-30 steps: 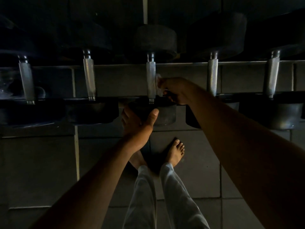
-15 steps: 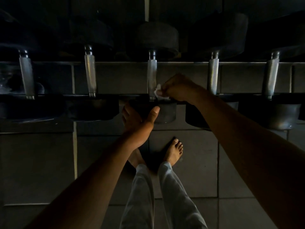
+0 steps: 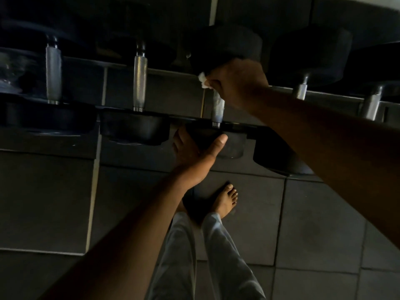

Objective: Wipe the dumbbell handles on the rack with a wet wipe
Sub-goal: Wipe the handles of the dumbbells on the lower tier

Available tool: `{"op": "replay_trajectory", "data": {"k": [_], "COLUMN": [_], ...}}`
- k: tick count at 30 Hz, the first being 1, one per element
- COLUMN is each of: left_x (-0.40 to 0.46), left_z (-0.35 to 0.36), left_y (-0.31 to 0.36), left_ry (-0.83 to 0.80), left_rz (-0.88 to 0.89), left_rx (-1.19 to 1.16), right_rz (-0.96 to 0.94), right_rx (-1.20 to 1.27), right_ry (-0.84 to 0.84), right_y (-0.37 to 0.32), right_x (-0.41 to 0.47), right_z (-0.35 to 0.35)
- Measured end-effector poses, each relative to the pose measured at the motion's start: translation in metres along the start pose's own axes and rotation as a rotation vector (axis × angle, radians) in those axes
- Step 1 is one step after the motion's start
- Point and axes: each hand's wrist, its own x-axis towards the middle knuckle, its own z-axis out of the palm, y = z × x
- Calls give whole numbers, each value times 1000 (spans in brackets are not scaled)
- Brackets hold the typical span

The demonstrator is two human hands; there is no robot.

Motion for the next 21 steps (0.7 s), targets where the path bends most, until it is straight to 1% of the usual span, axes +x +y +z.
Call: {"op": "replay_trajectory", "data": {"k": [5,7,11,16,21], "left_x": [5,4,2,2,1], "left_z": [-14,-21,-25,-25,-26], "left_y": [-19,-24,-28,-27,-27], "left_ry": [-53,-86,-123,-137,-136], "left_rz": [7,9,12,-7,-8], "left_rx": [-131,-148,-209,-239,-218], "right_rz": [-96,-142,-225,-174,-141], "right_rx": [-84,-130,-223,-112,-182], "right_ry": [-64,-140,-362,-540,-657], "right_y": [-3,1,-4,-13,-14], "right_x": [3,9,17,21,30], "right_z": [-4,3,-6,-10,-2]}}
